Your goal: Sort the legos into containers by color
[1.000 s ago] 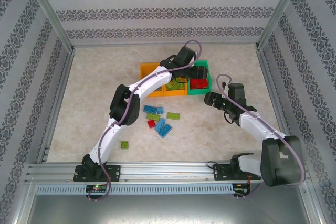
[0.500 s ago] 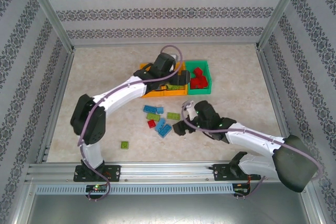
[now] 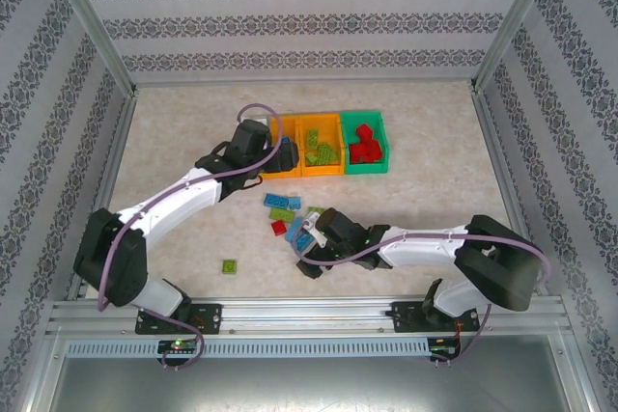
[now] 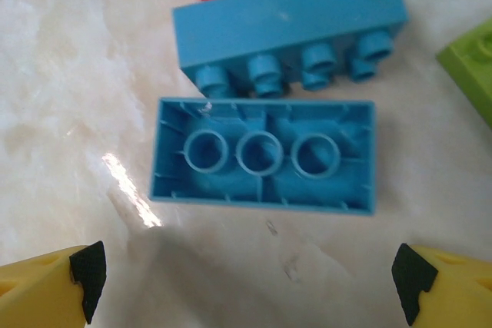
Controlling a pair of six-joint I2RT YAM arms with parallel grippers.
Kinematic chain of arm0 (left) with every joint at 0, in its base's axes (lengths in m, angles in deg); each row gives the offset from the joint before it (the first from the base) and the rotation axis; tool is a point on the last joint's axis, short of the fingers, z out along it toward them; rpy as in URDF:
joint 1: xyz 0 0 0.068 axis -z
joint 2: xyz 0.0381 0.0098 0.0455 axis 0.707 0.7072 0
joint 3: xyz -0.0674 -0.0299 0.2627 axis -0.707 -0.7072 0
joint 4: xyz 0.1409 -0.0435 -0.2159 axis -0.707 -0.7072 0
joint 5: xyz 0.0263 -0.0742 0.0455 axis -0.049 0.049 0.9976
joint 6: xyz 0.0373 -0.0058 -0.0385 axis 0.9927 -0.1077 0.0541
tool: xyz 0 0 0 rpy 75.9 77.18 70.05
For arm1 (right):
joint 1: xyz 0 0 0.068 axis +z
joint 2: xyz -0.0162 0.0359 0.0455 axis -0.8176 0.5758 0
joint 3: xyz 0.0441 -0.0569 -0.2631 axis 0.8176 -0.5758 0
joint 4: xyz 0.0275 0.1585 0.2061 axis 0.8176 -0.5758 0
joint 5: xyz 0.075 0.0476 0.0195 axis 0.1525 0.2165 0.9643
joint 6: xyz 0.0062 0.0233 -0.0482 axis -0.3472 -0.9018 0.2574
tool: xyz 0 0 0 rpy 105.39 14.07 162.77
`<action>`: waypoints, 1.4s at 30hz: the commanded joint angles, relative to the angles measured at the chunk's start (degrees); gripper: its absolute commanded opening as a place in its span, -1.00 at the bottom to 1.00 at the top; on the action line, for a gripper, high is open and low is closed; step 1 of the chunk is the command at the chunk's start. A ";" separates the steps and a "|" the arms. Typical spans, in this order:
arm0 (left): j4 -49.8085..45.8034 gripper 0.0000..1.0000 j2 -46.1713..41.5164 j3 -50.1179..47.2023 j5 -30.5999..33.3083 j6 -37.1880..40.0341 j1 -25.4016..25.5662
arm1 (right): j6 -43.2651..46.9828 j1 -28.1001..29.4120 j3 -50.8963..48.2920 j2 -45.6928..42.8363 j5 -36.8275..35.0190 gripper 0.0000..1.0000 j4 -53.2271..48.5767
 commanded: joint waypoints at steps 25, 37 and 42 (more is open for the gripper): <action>-3.00 0.99 -16.74 -14.37 5.11 -2.88 -4.39 | 2.82 1.59 7.78 9.44 -8.40 0.31 -1.61; -5.63 0.99 -18.17 -14.91 5.49 -3.05 -4.62 | 4.33 -1.98 9.52 0.66 -4.81 0.28 -3.32; -8.49 0.99 -18.89 -15.48 7.22 -3.03 -4.64 | 2.11 -8.98 15.03 1.02 1.63 0.26 -1.08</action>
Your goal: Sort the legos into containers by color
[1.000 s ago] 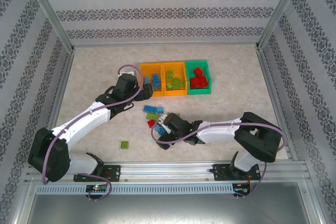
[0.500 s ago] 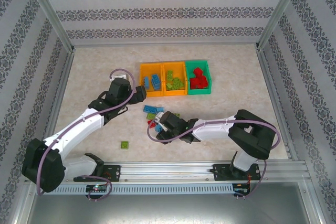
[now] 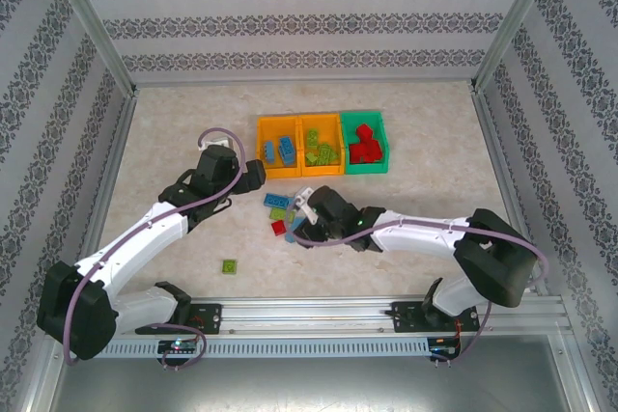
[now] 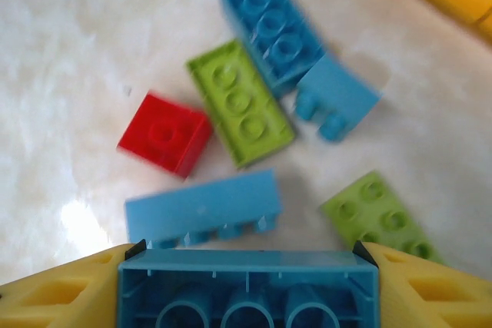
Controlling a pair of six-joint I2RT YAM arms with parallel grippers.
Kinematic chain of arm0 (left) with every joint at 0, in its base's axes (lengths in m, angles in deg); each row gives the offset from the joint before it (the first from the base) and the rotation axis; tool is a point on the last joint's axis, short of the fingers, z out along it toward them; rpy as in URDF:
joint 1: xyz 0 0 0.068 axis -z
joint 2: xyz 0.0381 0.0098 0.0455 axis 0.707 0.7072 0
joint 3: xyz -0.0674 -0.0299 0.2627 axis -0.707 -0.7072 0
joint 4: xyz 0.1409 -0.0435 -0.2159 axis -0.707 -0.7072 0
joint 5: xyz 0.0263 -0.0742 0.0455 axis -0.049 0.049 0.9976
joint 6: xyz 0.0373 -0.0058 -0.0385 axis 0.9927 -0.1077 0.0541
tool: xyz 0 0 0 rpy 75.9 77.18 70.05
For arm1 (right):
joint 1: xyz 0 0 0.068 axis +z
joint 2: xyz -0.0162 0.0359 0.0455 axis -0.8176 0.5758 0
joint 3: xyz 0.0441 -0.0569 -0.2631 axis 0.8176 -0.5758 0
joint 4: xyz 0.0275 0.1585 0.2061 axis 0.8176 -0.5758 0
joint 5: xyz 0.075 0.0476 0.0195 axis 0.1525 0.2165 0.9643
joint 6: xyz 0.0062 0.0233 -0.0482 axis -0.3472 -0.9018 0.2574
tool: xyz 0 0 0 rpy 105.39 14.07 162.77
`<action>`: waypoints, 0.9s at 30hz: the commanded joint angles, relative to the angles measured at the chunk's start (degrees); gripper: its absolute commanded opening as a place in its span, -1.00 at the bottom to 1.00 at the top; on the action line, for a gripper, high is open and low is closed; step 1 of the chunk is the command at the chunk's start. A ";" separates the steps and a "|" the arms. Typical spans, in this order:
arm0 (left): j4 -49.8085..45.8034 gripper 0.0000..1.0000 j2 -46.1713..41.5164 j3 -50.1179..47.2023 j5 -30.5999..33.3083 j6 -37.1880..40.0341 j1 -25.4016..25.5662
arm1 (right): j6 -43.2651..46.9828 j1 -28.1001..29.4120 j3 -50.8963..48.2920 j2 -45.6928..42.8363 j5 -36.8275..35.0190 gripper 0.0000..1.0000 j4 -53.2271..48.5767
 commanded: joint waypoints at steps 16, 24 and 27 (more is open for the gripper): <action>-17.25 0.99 -8.30 -8.23 2.06 -6.44 -0.14 | -21.68 -21.02 40.80 28.59 24.28 0.16 0.10; -21.50 1.00 -12.70 -13.74 1.61 -14.26 5.25 | -25.57 -22.00 51.69 38.82 27.22 0.25 -1.87; -23.21 1.00 -12.81 -14.62 2.07 -17.12 8.52 | -26.47 -22.13 53.09 40.59 27.03 0.28 -2.41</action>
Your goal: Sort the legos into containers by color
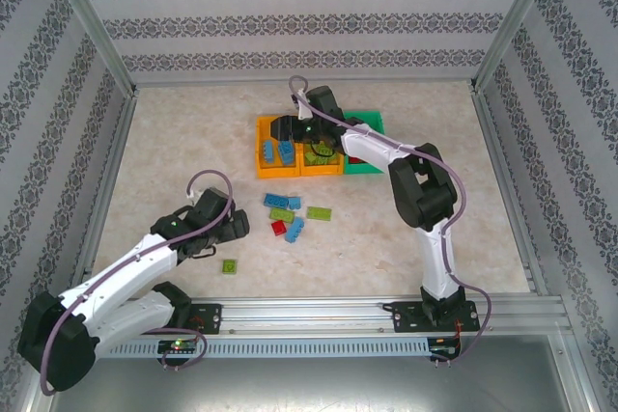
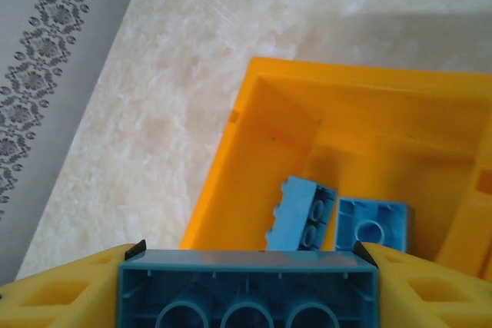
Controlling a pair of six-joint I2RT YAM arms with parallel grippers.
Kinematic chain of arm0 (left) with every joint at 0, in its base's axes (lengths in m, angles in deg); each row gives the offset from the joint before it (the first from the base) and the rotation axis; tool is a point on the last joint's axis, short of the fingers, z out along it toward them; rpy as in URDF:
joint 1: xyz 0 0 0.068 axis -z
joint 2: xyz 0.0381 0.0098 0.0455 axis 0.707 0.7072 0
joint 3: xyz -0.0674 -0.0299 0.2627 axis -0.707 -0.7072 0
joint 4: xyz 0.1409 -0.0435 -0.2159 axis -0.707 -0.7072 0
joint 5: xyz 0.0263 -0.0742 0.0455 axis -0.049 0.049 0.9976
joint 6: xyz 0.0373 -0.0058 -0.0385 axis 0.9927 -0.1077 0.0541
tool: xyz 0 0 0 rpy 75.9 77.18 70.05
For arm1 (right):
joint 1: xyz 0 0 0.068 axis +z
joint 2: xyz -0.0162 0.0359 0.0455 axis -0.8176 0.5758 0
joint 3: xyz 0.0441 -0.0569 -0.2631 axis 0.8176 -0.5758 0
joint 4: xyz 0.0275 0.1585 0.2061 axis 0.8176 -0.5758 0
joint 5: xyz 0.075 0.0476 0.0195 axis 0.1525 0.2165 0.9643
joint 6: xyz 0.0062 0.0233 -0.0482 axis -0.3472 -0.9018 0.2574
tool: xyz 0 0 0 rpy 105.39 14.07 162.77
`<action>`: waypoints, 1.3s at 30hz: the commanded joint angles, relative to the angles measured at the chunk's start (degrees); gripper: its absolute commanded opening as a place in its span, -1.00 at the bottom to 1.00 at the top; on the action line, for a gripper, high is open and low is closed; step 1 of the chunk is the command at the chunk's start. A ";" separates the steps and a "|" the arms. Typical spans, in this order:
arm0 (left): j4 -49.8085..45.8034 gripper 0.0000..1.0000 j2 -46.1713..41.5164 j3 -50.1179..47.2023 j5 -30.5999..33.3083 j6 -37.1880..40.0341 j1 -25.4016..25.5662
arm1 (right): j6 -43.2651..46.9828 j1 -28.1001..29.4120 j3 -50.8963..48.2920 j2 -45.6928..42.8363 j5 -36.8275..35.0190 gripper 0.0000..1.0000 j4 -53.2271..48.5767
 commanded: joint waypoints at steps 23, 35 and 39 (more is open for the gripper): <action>-6.79 0.81 -1.38 -5.62 -0.72 -15.88 16.35 | -2.99 -0.23 2.95 1.35 0.58 0.65 -2.15; -2.42 0.49 1.53 -8.53 -2.18 -16.20 16.90 | -3.48 -0.49 1.37 -1.09 0.62 0.66 -1.10; -1.16 0.28 3.16 -8.10 -2.05 -15.33 16.86 | -3.69 -0.75 0.51 -2.87 0.31 0.66 -0.84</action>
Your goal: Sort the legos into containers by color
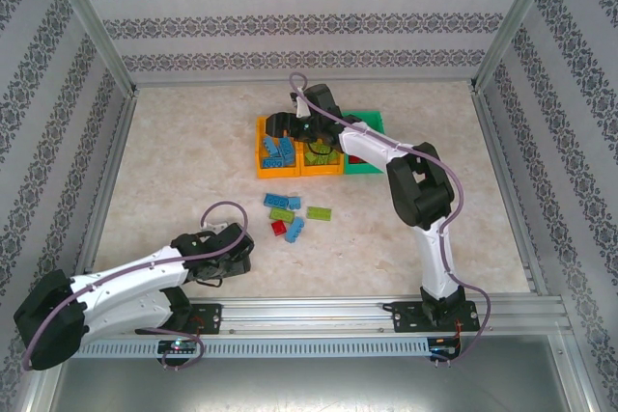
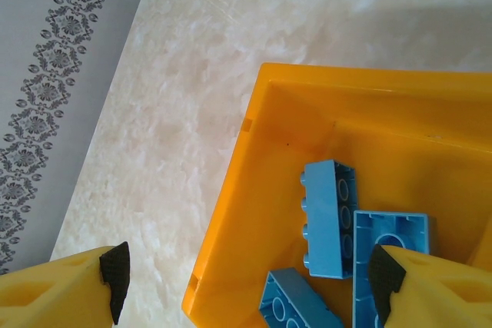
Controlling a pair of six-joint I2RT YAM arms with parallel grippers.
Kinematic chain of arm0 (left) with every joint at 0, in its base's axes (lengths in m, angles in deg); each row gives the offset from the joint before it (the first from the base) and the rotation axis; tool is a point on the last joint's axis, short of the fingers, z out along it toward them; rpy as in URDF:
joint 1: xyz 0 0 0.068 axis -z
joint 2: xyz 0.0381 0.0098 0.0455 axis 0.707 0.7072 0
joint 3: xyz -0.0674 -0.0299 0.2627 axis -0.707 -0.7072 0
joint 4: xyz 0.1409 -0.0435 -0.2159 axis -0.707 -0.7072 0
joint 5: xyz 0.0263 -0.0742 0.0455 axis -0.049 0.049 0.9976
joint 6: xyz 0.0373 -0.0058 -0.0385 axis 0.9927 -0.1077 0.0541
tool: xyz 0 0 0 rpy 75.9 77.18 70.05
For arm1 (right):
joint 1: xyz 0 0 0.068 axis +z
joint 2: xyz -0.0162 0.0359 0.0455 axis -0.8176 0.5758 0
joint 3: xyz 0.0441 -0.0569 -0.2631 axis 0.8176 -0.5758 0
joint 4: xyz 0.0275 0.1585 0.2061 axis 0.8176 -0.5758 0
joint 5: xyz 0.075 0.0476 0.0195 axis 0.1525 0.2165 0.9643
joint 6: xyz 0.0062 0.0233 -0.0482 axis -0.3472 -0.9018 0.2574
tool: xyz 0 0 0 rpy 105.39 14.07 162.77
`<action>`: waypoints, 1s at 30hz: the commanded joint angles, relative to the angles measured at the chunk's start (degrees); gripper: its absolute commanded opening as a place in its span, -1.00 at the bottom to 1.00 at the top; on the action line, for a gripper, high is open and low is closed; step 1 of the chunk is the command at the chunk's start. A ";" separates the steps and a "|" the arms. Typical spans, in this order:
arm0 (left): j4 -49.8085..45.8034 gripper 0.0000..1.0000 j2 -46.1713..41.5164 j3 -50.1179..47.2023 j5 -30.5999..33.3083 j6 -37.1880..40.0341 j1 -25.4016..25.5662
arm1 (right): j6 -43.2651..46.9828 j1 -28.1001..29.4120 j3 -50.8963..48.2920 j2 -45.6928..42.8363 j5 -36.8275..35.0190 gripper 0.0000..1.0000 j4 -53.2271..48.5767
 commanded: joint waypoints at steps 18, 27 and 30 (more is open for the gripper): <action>5.31 -0.35 2.30 7.04 6.00 4.11 0.80 | 4.65 -6.76 -20.88 -20.58 -4.53 0.68 2.83; 11.22 -0.37 15.02 26.67 5.93 20.43 -4.45 | 9.25 -7.69 -39.47 -31.95 -7.26 0.70 3.40; 13.14 -0.39 21.48 34.02 3.34 25.20 -7.18 | 9.54 -7.40 -45.49 -35.45 -8.87 0.70 4.32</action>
